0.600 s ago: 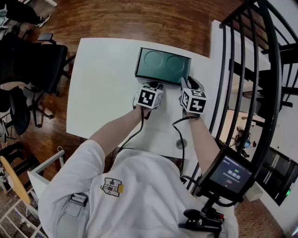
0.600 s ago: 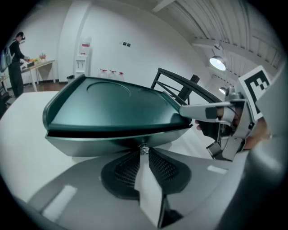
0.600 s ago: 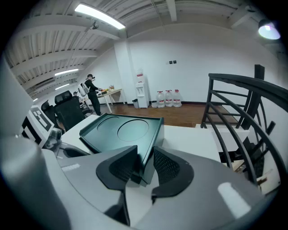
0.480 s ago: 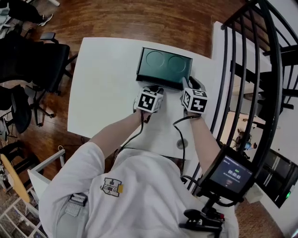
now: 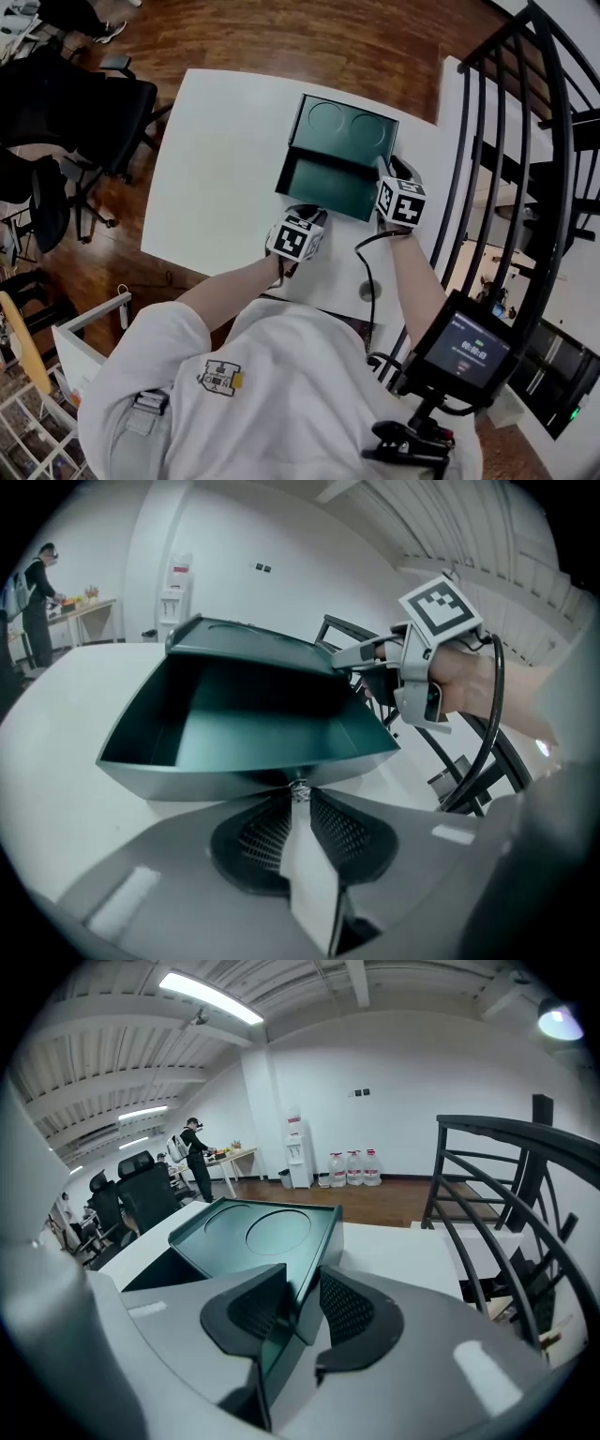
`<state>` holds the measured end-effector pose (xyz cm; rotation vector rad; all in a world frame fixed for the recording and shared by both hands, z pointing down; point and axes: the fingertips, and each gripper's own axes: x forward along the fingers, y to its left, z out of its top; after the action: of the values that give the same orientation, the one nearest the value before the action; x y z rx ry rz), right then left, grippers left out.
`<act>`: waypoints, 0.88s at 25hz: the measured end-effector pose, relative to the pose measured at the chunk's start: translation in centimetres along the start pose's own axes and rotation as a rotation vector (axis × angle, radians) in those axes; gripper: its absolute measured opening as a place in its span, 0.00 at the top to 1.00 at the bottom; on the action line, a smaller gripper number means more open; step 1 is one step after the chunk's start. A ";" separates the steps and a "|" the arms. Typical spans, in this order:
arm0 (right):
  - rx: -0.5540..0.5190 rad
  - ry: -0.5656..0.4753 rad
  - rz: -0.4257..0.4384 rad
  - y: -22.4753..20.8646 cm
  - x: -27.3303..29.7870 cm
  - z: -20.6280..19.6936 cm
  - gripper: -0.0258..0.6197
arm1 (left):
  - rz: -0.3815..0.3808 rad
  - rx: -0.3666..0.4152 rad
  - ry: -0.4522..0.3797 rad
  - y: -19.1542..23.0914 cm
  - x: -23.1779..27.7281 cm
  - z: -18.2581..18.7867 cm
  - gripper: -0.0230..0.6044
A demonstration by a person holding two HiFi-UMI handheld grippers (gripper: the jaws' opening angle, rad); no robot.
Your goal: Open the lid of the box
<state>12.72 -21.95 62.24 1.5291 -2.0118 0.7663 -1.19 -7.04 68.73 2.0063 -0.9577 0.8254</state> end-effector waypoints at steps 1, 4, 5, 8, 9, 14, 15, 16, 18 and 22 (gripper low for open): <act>-0.001 -0.002 0.000 0.0 0.0 0.0 0.79 | -0.002 -0.002 0.003 0.1 0.1 -0.1 0.86; -0.002 -0.004 0.002 0.1 0.0 0.0 0.79 | -0.001 0.004 0.009 0.2 0.4 -0.2 0.86; -0.002 -0.006 0.006 0.1 0.0 -0.1 0.79 | -0.001 0.004 0.008 0.2 0.4 -0.2 0.86; 0.013 -0.024 0.028 0.0 0.2 -0.1 0.79 | -0.016 -0.003 -0.006 0.3 0.5 -0.1 0.86; 0.024 -0.033 0.036 -0.2 0.1 -0.1 0.79 | -0.026 -0.007 -0.014 0.4 0.6 0.0 0.86; 0.128 -0.114 0.062 -1.4 -4.3 -1.8 0.74 | -0.071 -0.029 -0.041 0.3 -0.8 -1.6 0.80; 0.158 -0.126 0.072 -1.3 -6.1 -3.1 0.75 | -0.078 -0.026 -0.050 -0.1 -1.7 -2.4 0.80; 0.182 -0.130 0.088 -0.9 -8.1 -4.8 0.77 | -0.085 -0.021 -0.063 -0.5 -2.8 -3.2 0.80; 0.207 -0.114 0.130 0.8 -12.2 -8.9 0.82 | -0.093 -0.006 -0.099 -1.5 -5.6 -5.0 0.85; 0.174 -0.047 0.205 5.6 -16.7 -16.0 0.92 | -0.051 0.024 -0.132 -1.7 -9.4 -8.6 0.96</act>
<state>12.22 1.84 61.57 1.4596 -2.2109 1.0195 -6.51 4.06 65.14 2.1183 -0.9703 0.6870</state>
